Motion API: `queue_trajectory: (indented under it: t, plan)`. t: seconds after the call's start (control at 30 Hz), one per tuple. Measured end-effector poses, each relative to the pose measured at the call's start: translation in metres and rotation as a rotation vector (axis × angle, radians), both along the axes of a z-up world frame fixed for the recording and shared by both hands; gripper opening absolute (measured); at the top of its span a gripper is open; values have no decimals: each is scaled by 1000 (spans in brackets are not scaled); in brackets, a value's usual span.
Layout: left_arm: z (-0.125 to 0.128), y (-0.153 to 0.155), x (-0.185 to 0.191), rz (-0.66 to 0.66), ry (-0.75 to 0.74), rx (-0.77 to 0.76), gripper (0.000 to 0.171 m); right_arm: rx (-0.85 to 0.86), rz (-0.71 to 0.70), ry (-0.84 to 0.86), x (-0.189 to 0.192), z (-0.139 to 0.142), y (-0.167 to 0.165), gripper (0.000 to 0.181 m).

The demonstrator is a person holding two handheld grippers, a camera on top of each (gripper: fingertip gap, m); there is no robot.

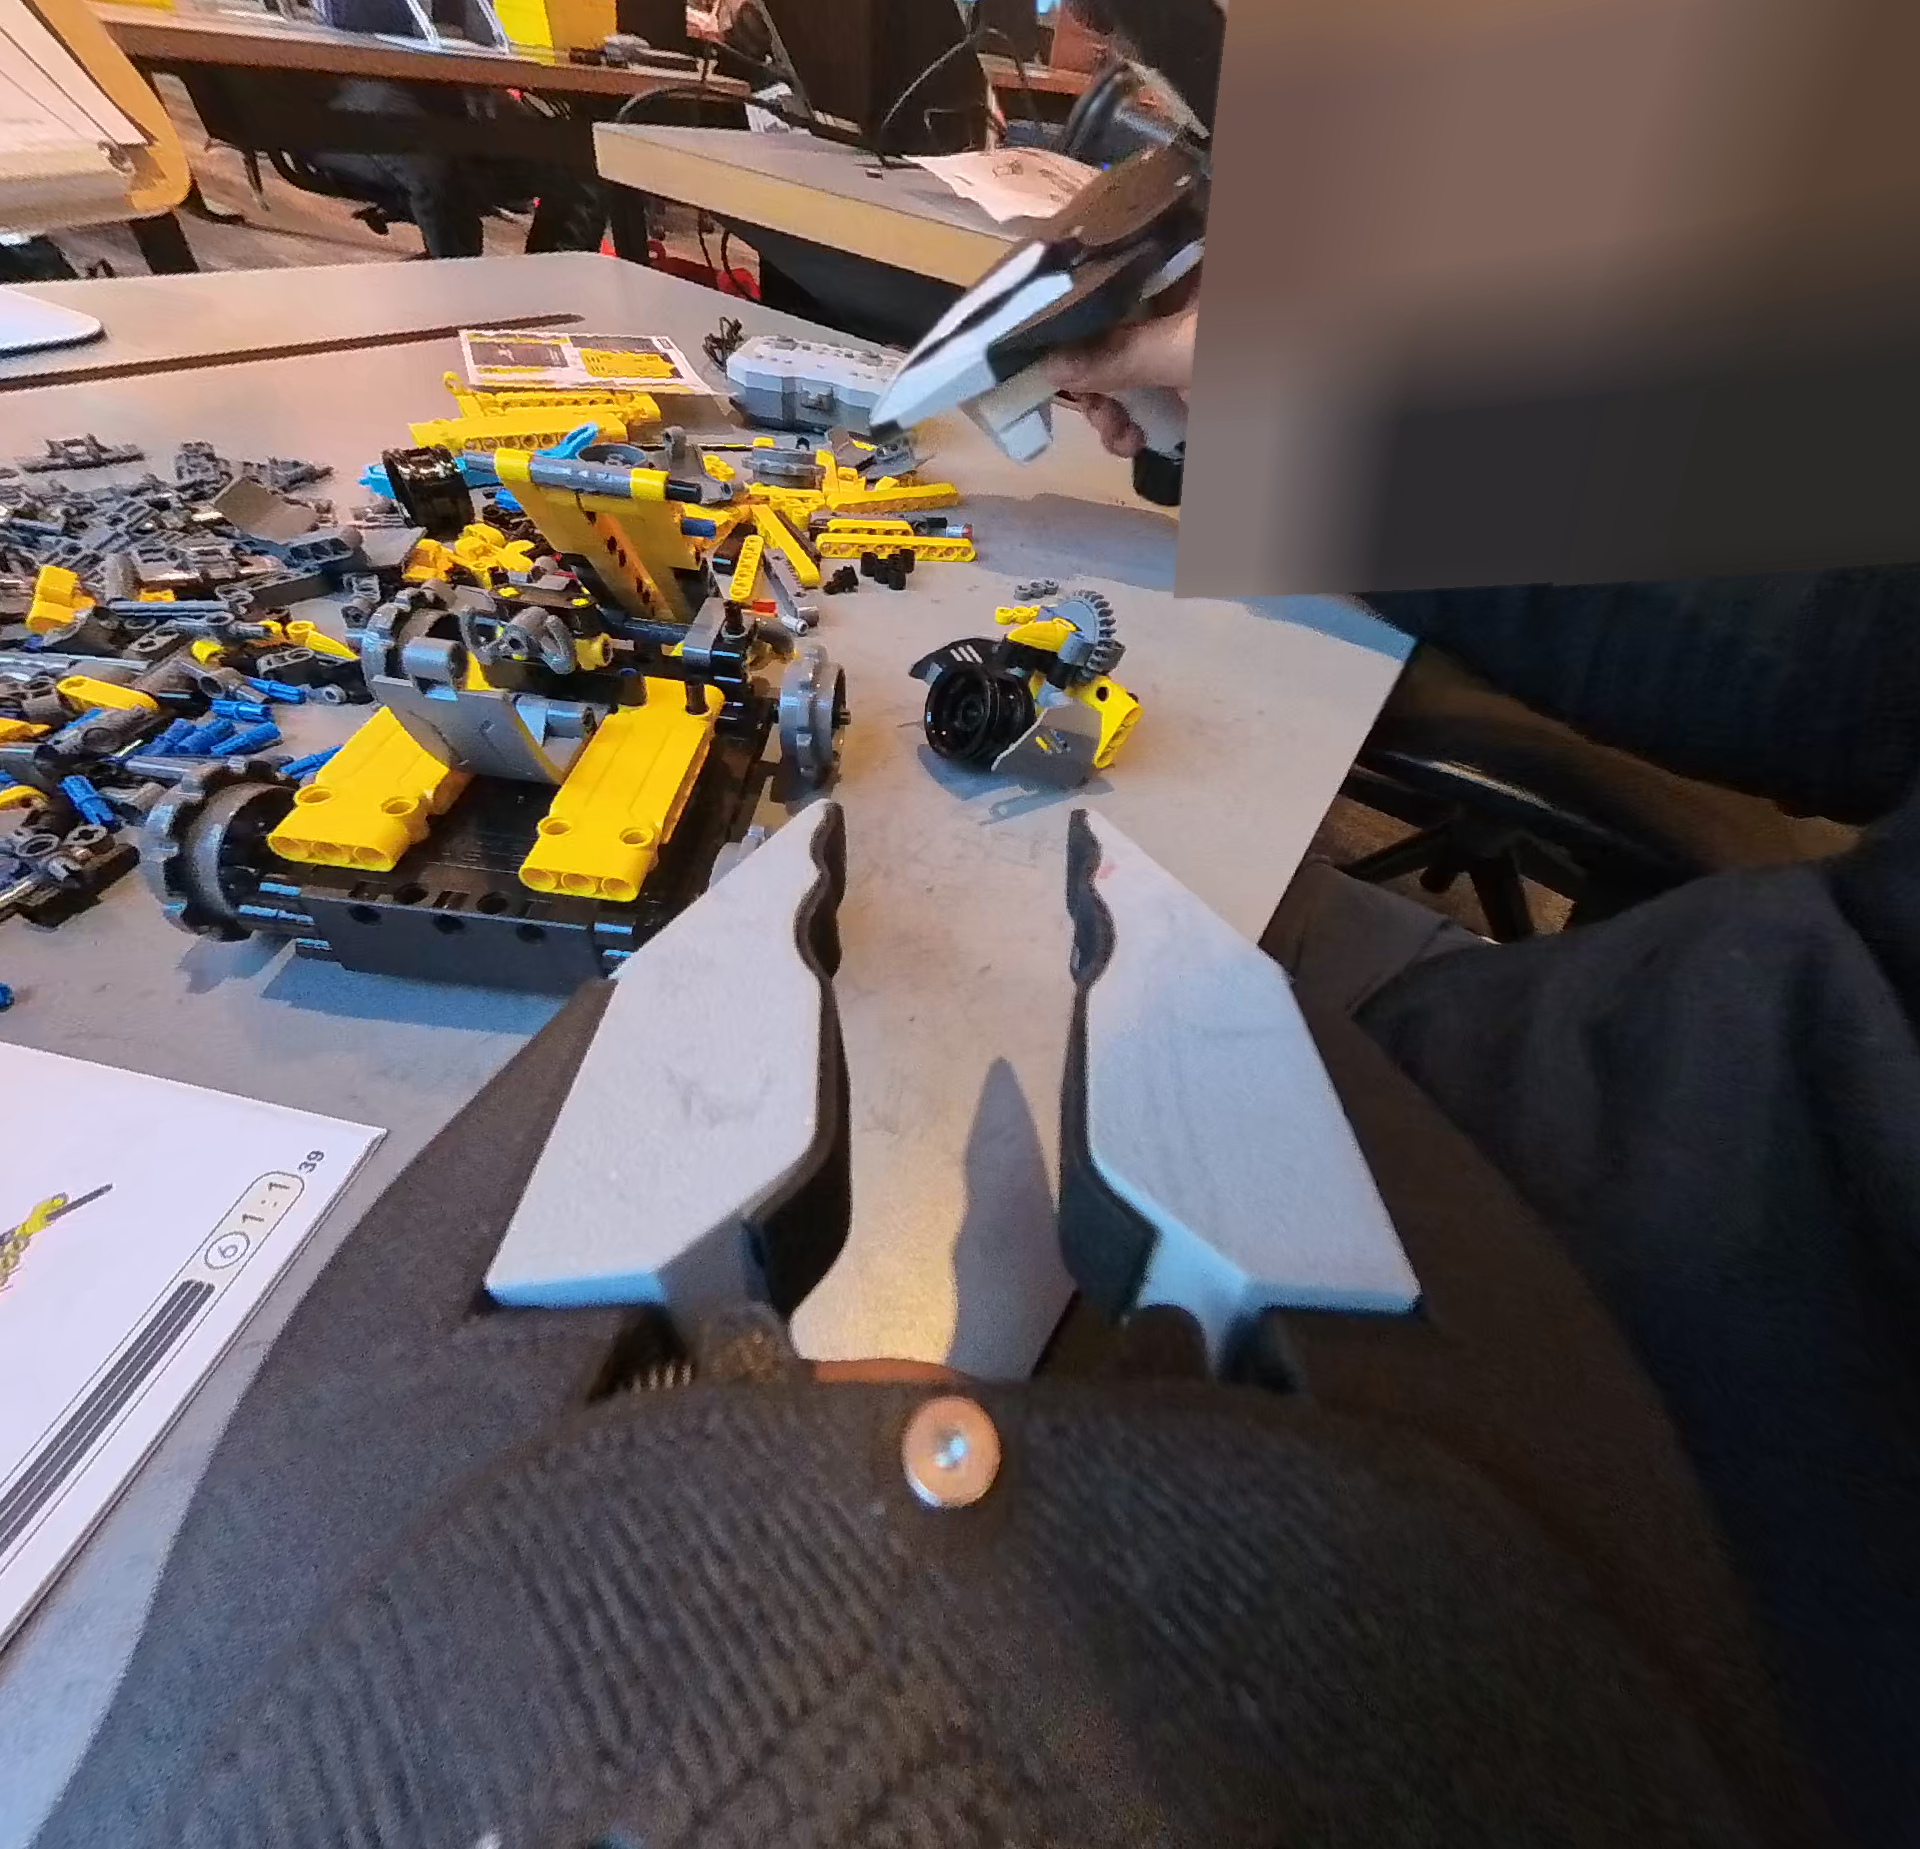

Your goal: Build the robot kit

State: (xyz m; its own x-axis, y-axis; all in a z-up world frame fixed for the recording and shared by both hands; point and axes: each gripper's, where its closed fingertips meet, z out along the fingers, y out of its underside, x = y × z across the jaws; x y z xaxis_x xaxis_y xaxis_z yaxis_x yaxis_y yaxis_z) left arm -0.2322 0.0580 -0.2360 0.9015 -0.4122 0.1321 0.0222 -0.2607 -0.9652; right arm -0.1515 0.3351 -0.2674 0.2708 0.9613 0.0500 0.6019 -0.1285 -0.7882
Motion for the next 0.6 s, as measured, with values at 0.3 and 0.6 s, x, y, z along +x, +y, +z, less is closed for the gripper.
queue_trajectory:
  t: [0.3, 0.6]
  plan:
    - [2, -1, 0, -14, -30, -1, 40, 53, -186, 98, -18, 18, 57, 1]
    - [3, 2, -4, 7, -66, -7, 40, 67, -87, 125, -45, 16, 52, 4]
